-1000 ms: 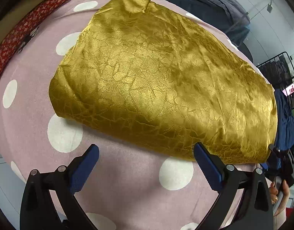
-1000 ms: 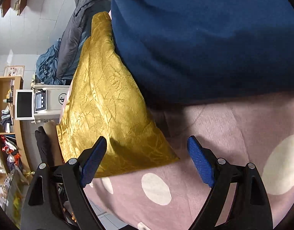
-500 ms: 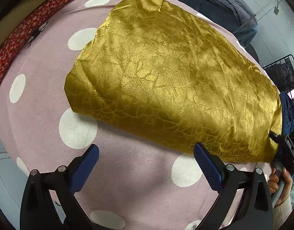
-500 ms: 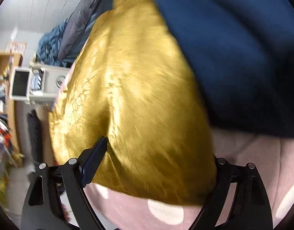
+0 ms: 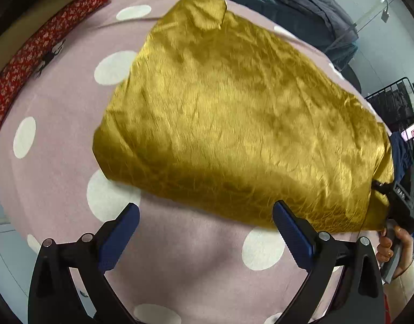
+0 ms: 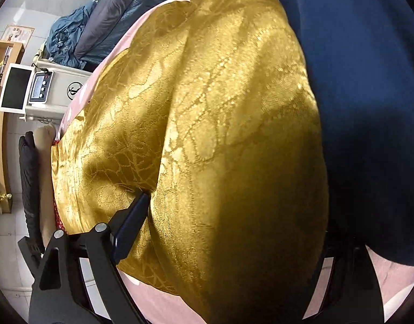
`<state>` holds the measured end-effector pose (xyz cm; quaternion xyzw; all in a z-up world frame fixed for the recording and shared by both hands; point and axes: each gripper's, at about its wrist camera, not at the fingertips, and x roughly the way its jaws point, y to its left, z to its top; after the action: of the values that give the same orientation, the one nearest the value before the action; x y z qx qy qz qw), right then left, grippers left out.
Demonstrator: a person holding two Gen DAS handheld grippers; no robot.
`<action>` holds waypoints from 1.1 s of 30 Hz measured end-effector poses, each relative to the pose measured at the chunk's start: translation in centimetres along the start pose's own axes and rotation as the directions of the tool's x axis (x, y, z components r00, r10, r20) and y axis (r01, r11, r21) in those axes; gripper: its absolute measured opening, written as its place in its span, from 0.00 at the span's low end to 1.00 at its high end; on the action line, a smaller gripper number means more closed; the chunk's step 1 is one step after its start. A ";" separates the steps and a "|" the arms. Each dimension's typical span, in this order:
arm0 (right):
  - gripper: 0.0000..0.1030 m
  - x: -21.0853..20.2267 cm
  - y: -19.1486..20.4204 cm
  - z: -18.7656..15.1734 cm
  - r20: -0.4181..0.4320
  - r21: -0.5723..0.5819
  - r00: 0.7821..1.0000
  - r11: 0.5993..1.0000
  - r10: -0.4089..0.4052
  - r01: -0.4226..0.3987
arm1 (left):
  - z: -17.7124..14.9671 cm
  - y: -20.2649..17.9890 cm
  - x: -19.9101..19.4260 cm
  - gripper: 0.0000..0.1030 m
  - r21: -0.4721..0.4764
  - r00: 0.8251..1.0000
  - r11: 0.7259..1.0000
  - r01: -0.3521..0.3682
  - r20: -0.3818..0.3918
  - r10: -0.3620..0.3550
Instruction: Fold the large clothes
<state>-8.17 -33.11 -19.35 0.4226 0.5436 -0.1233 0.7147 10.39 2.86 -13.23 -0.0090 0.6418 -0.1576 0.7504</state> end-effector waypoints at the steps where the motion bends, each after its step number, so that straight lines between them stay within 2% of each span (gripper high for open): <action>1: 0.83 0.1 0.1 0.0 0.002 0.002 1.000 1.000 0.000 0.000 | 0.7 0.3 -0.4 0.94 0.003 1.000 1.000 0.005 0.012 -0.005; 6: 0.83 0.2 0.1 -0.1 0.000 0.016 1.000 1.000 -0.005 0.005 | 4.3 1.9 -2.0 0.94 0.026 0.998 1.000 -0.016 0.062 0.014; 10: 0.83 0.0 -0.3 -0.2 -0.003 0.021 1.000 1.000 -0.006 0.006 | 7.8 4.0 -2.4 0.94 0.007 0.997 1.000 -0.013 0.077 0.012; 15: 0.83 0.1 -0.5 -0.2 -0.006 0.026 1.000 1.000 -0.008 0.008 | 8.9 5.7 -0.5 0.94 -0.038 0.999 0.999 0.003 0.043 -0.001; 20: 0.83 0.1 -0.4 0.0 -0.020 0.030 1.000 0.999 -0.022 0.023 | 9.5 5.5 3.2 0.95 0.020 1.000 1.000 0.000 -0.008 0.000; 24: 0.83 -0.1 -0.7 0.1 -0.027 0.037 0.999 0.999 -0.022 0.023 | 10.9 6.6 5.8 0.95 -0.016 0.997 0.998 0.056 -0.054 -0.057; 29: 0.83 -0.1 -0.7 0.1 -0.030 0.044 0.999 0.999 -0.028 0.030 | 12.7 7.8 7.9 0.95 -0.074 0.985 0.987 0.145 -0.086 -0.151; 33: 0.83 0.0 -0.6 0.2 -0.035 0.051 0.999 0.998 -0.035 0.036 | 13.7 8.1 8.8 0.95 -0.082 0.976 0.978 0.190 -0.088 -0.197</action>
<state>-8.46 -33.65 -19.61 0.4332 0.5596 -0.1429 0.6919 26.53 5.81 -20.99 -0.0915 0.6785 -0.2067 0.6989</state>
